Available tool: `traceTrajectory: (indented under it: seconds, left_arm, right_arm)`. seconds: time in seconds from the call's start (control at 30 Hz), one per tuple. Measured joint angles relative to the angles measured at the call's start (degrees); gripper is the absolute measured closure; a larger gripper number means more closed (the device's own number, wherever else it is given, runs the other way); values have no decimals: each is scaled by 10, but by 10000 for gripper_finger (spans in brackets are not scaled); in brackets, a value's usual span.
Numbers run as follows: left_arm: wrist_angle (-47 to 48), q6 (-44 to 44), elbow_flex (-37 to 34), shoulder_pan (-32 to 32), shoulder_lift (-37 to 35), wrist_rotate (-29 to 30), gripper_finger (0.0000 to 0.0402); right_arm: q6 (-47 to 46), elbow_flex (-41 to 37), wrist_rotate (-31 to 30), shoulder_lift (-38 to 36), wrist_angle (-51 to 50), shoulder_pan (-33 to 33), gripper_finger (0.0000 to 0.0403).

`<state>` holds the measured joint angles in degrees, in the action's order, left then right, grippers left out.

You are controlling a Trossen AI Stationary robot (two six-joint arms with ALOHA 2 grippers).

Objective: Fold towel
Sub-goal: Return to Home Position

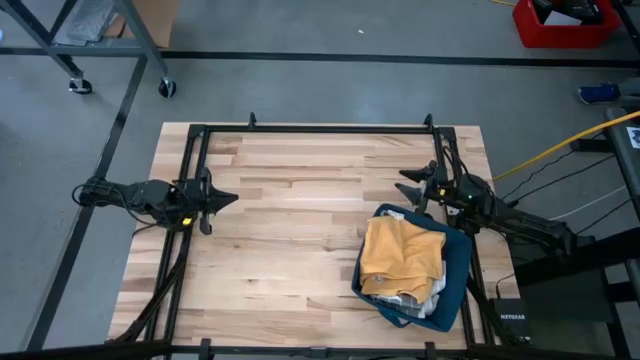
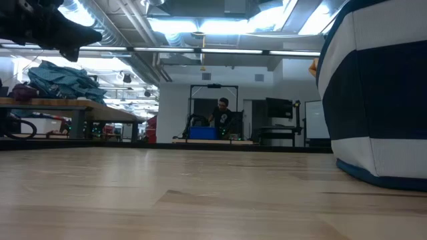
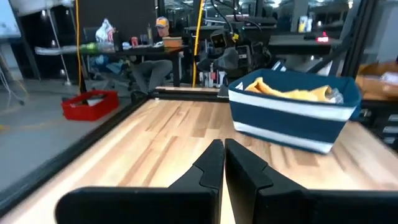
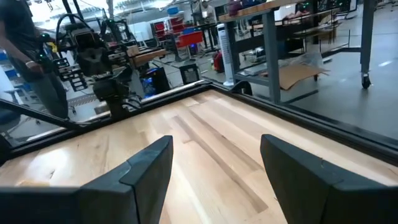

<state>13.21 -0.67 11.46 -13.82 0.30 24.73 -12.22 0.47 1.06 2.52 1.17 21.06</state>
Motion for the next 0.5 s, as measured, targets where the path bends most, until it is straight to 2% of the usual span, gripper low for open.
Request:
traceTrajectory:
  seconds: [0.2,0.4,0.5]
  left_arm:
    - [42,43,0,0,0,0,394]
    - [130,22,-1,0,0,1,394]
    - [107,22,-17,0,0,2,394]
  right_arm:
    - [2,0,0,0,-1,0,155]
    - [2,0,0,0,-2,0,155]
    - [-5,0,0,0,-3,0,155]
